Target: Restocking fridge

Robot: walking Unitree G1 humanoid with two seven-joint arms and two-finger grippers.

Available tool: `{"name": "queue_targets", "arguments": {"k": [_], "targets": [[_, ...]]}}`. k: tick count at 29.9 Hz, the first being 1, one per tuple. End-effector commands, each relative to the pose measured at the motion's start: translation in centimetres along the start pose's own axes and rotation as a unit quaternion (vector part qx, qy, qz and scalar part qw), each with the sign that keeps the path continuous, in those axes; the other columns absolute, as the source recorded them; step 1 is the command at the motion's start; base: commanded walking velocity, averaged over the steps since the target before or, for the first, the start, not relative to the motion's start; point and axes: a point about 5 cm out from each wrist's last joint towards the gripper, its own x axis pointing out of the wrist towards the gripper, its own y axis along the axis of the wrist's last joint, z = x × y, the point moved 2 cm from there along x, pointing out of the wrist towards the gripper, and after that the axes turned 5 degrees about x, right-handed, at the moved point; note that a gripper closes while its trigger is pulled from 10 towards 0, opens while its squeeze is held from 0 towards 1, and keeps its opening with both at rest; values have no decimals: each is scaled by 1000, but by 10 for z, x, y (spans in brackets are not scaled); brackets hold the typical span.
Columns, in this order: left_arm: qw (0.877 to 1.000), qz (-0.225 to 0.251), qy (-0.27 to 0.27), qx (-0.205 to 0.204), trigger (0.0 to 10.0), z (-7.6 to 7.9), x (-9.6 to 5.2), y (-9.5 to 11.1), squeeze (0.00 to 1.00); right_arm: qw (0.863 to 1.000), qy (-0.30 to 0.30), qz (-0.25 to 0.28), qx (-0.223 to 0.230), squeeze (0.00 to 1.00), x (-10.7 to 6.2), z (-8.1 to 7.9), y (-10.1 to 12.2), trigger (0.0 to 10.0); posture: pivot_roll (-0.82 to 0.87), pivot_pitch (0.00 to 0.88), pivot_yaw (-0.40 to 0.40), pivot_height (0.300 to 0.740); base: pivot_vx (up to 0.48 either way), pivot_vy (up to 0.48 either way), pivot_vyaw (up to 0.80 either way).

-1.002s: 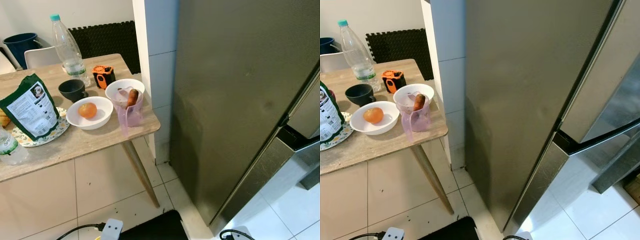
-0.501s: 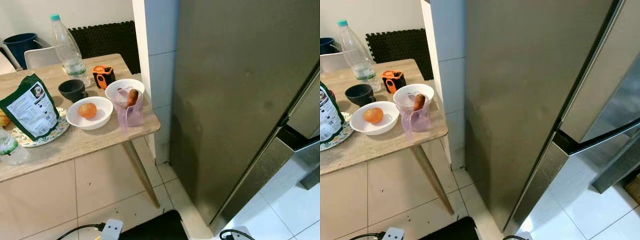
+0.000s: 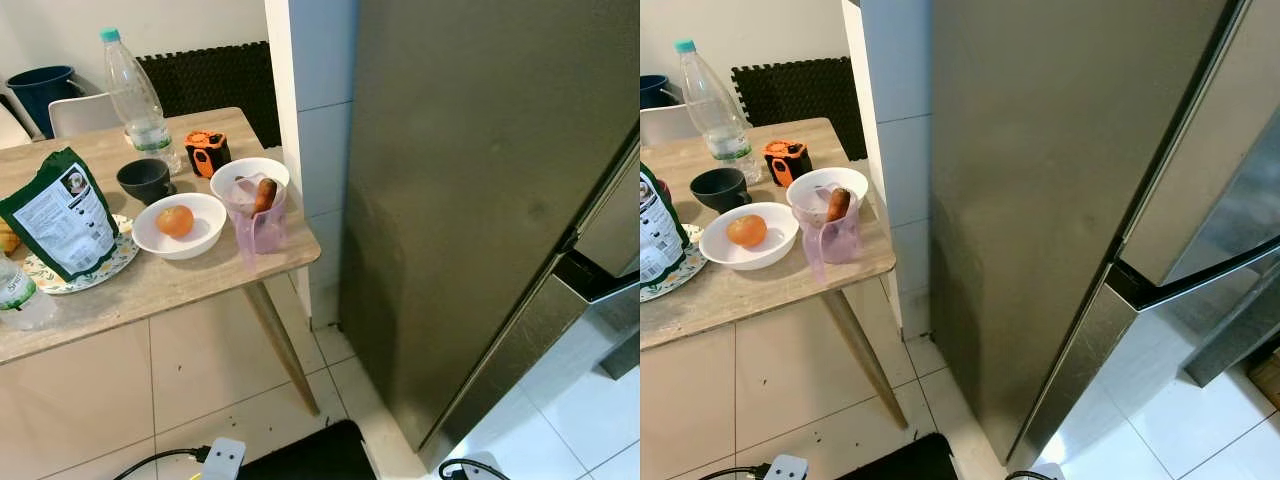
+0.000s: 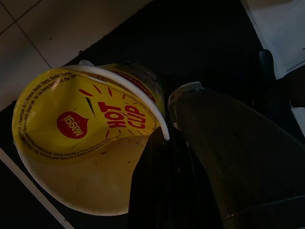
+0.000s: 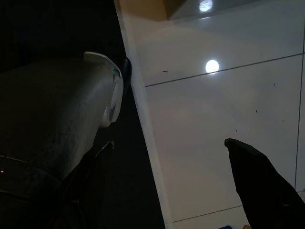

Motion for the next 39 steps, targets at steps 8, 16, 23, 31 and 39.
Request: {"name": "queue_targets", "arguments": {"k": [8,16,23,31,39], "targets": [[1000,-23,-17,-5,10000,12,1,-12,0,1000,9,-9,2,0,0,-5,-5,10000,-6,81,-8,740,0,0,0],[1000,-24,-17,-3,10000,12,1,-13,0,1000,9,-10,4,0,0,-5,-5,10000,-7,80,-8,740,0,0,0],[1000,-26,-16,-2,10000,10,0,-15,0,1000,10,-10,4,0,0,-6,-6,10000,-5,79,-4,740,0,0,0],[1000,-27,-16,2,10000,8,0,-15,0,1000,11,-12,4,0,0,-7,-8,10000,-5,79,-1,740,0,0,0],[1000,-26,-16,1,10000,9,0,-14,0,1000,11,-12,1,0,0,-6,-8,10000,-6,70,-2,740,0,0,0]]}}
